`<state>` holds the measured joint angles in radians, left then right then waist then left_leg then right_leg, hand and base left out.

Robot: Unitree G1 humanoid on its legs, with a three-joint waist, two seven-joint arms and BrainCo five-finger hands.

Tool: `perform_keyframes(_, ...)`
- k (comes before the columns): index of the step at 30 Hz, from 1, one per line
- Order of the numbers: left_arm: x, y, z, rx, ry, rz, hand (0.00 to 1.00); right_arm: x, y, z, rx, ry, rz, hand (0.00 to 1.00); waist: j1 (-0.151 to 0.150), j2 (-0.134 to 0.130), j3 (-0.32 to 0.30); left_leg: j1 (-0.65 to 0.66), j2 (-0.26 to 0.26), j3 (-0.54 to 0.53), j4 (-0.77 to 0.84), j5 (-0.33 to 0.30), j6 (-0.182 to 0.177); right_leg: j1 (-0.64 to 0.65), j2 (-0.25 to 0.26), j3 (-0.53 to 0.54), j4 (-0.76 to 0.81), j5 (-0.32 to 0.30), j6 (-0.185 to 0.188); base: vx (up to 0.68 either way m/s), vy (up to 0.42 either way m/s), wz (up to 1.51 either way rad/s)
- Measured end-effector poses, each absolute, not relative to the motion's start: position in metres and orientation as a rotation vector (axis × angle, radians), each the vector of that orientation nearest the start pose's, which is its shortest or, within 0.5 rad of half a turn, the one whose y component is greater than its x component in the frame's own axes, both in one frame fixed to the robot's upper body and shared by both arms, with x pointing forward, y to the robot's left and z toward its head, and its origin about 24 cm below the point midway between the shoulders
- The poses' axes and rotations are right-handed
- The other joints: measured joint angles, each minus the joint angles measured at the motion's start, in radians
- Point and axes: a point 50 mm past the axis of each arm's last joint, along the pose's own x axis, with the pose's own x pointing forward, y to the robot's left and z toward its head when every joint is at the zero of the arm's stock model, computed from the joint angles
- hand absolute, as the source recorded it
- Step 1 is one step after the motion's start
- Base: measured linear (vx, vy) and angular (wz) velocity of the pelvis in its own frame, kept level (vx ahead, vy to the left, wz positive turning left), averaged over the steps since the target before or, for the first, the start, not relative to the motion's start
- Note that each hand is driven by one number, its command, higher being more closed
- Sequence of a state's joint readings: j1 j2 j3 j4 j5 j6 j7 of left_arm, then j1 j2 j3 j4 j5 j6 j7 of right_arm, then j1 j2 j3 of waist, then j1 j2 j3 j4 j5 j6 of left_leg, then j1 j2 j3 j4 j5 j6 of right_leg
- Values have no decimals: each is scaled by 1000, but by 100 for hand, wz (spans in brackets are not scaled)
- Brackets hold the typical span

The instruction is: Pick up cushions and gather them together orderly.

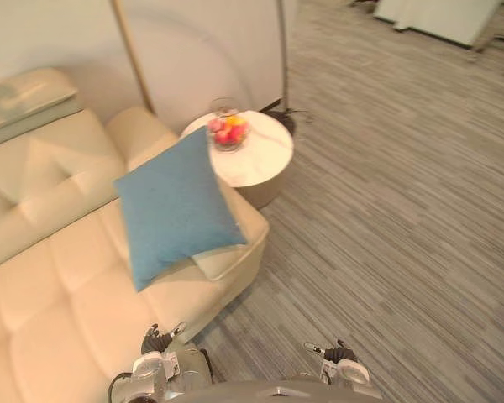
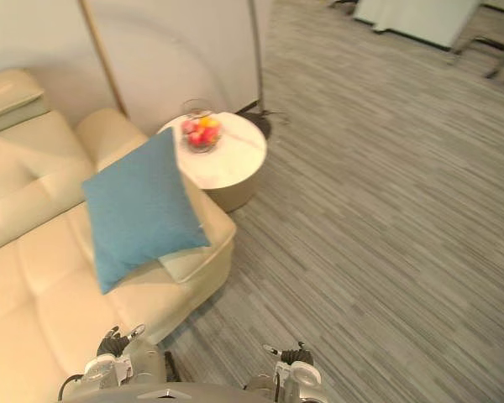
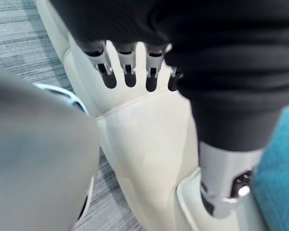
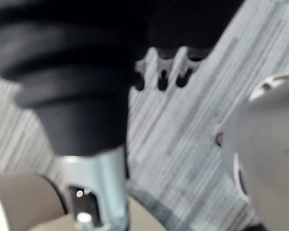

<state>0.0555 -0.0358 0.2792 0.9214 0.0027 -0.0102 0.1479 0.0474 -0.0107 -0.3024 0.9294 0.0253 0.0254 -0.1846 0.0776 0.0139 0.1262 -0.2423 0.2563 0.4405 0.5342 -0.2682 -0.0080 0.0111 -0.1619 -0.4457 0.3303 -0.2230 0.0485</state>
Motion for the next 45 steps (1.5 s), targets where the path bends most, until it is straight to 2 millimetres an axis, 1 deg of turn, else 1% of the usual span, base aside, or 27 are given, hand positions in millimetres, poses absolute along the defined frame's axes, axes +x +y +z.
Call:
perform_keyframes(1, 123, 184, -150, -85, 982, 390, 0, 119, -208, -148, 76, 1006, -493, 0, 0, 6, -3, -1, 4, 19, -61, 82, 10, 4, 3, -11, -4, -1, 14, 149, 151, 90)
perform_keyframes(2, 125, 192, -148, -57, 976, 390, 0, 119, -203, -151, 99, 1027, -491, 0, 9, -26, -3, 8, -50, 27, -106, 113, 16, 11, -17, -6, -28, 3, 42, 181, 174, 67)
perform_keyframes(3, 125, 200, -147, -30, 971, 390, 0, 121, -197, -152, 111, 1033, -482, 0, 10, -52, 0, 14, -86, 21, -149, 126, 26, 24, -28, -5, -69, 25, 44, 171, 172, 56)
perform_keyframes(5, 123, 207, -148, -3, 986, 387, 0, 118, -194, -155, 120, 1051, -481, 0, 6, -67, -4, 27, -138, -5, -176, 129, 32, 47, -54, -5, -85, 54, 56, 174, 187, 49)
perform_keyframes(7, 120, 207, -150, 4, 1000, 383, 0, 115, -196, -155, 122, 1059, -489, 0, 3, -66, -3, 62, -172, -20, -202, 123, 43, 47, -93, -3, -15, 57, 61, 134, 148, 46)
perform_keyframes(8, 117, 210, -151, 11, 1012, 386, 0, 116, -197, -155, 117, 1054, -489, 0, 2, -61, 1, 93, -193, -38, -217, 110, 59, 19, -134, 6, 129, 67, 70, 120, 138, 49)
perform_keyframes(9, 116, 210, -151, 14, 1020, 382, 0, 117, -199, -154, 110, 1050, -487, 0, -3, -61, 2, 113, -204, -63, -221, 99, 65, -22, -164, 32, 261, 94, 58, 96, 107, 59)
perform_keyframes(10, 115, 210, -152, 15, 1023, 379, 0, 118, -201, -154, 99, 1046, -480, 0, -5, -58, 4, 124, -209, -85, -219, 89, 67, -52, -176, 56, 345, 127, 37, 74, 55, 81)
perform_keyframes(11, 112, 213, -152, 26, 1034, 377, 0, 117, -202, -153, 90, 1046, -475, 0, -19, -45, 14, 146, -210, -128, -220, 72, 60, -106, -169, 125, 483, 106, 27, 81, 25, 87)
perform_keyframes(13, 107, 217, -153, 34, 1044, 388, 0, 115, -202, -154, 88, 1050, -473, 0, -23, -53, 14, 183, -213, -164, -235, 66, 66, -156, -121, 199, 544, 44, 37, 82, 0, 81)
perform_keyframes(15, 107, 217, -152, 34, 1040, 390, 0, 115, -200, -154, 79, 1043, -459, 0, -24, -52, 14, 201, -218, -209, -253, 64, 65, -203, -40, 258, 457, -13, 31, 69, -68, 63)
perform_keyframes(16, 107, 217, -153, 32, 1041, 392, 0, 116, -200, -153, 78, 1039, -459, 0, -25, -52, 14, 206, -221, -221, -260, 66, 63, -211, -18, 277, 405, -23, 30, 129, -140, 65)
perform_keyframes(17, 107, 217, -153, 23, 1041, 400, 0, 117, -200, -153, 79, 1035, -460, 0, -29, -51, 14, 205, -225, -252, -261, 69, 57, -219, 31, 328, 269, -21, 30, 96, -104, 55)
perform_keyframes(18, 107, 217, -153, 23, 1041, 401, 0, 116, -200, -154, 80, 1037, -460, 0, -29, -52, 13, 205, -228, -260, -260, 70, 53, -217, 47, 350, 215, -17, 26, 179, -186, 71)
perform_keyframes(19, 106, 218, -152, 20, 1040, 410, 0, 113, -198, -155, 85, 1043, -461, 0, -30, -64, 7, 202, -243, -284, -253, 67, 32, -202, 65, 398, 69, 64, 4, 194, -197, 67)
perform_keyframes(20, 106, 215, -154, -4, 1046, 424, 0, 112, -198, -155, 98, 1045, -472, 0, -33, -65, 3, 204, -245, -309, -234, 54, 17, -184, 65, 387, 33, 106, 6, 194, -197, 60)
perform_keyframes(21, 105, 212, -155, -15, 1049, 425, 0, 111, -201, -155, 99, 1044, -484, 0, -32, -52, 0, 206, -237, -313, -236, 55, 12, -177, 69, 376, 26, 108, 5, 224, -153, 40)
perform_keyframes(23, 102, 198, -158, -67, 1062, 429, 0, 111, -210, -154, 106, 1038, -522, 0, -29, -10, -24, 212, -209, -328, -265, 57, -9, -155, 100, 356, -38, 116, -6, 238, -117, 12)
perform_keyframes(24, 100, 192, -159, -88, 1073, 427, 0, 110, -213, -153, 118, 1034, -545, 0, -31, 0, -31, 224, -201, -331, -287, 64, -19, -138, 112, 351, -69, 127, -8, 200, -108, -3)
perform_keyframes(26, 100, 187, -160, -104, 1073, 425, 0, 107, -214, -154, 129, 1042, -562, 0, -29, 0, -34, 264, -186, -326, -349, 82, -32, -88, 135, 351, -141, 153, -16, 140, -83, -9)
perform_keyframes(28, 101, 188, -160, -104, 1072, 428, 0, 103, -215, -154, 138, 1047, -580, 0, -30, -2, -50, 289, -181, -323, -387, 95, -37, -62, 146, 351, -190, 172, -17, 77, -32, -8)
perform_keyframes(29, 101, 190, -159, -102, 1071, 434, 0, 101, -214, -155, 171, 1045, -604, 0, -29, -18, -59, 301, -180, -315, -418, 107, -38, -46, 150, 355, -230, 188, -18, 85, 6, -11)
perform_keyframes(31, 101, 195, -159, -93, 1067, 441, 0, 105, -217, -151, 187, 1011, -619, 0, -29, -32, -69, 309, -182, -308, -431, 113, -38, -43, 151, 360, -253, 201, -17, 67, 35, -13)
perform_keyframes(34, 101, 210, -156, -53, 1059, 459, 0, 119, -235, -135, 182, 884, -662, 0, -37, -40, -73, 319, -196, -298, -442, 117, -35, -19, 146, 381, -294, 225, -11, 5, 47, -13)
perform_keyframes(38, 118, 244, -139, 39, 957, 491, 0, 155, -260, -97, 99, 649, -651, 0, -47, -40, -73, 315, -213, -296, -457, 128, -20, -15, 136, 393, -328, 250, -5, -63, 38, -3)
perform_keyframes(41, 124, 257, -133, 79, 927, 504, 0, 173, -264, -77, 41, 545, -609, 0, -49, -39, -73, 314, -223, -289, -489, 150, -17, -25, 134, 405, -355, 272, -5, -60, 7, -9)
perform_keyframes(45, 136, 257, -127, 106, 888, 486, 0, 189, -259, -62, -7, 471, -556, 0, -51, -40, -72, 293, -230, -286, -505, 167, -12, -55, 133, 411, -372, 295, -6, -42, -4, -5)
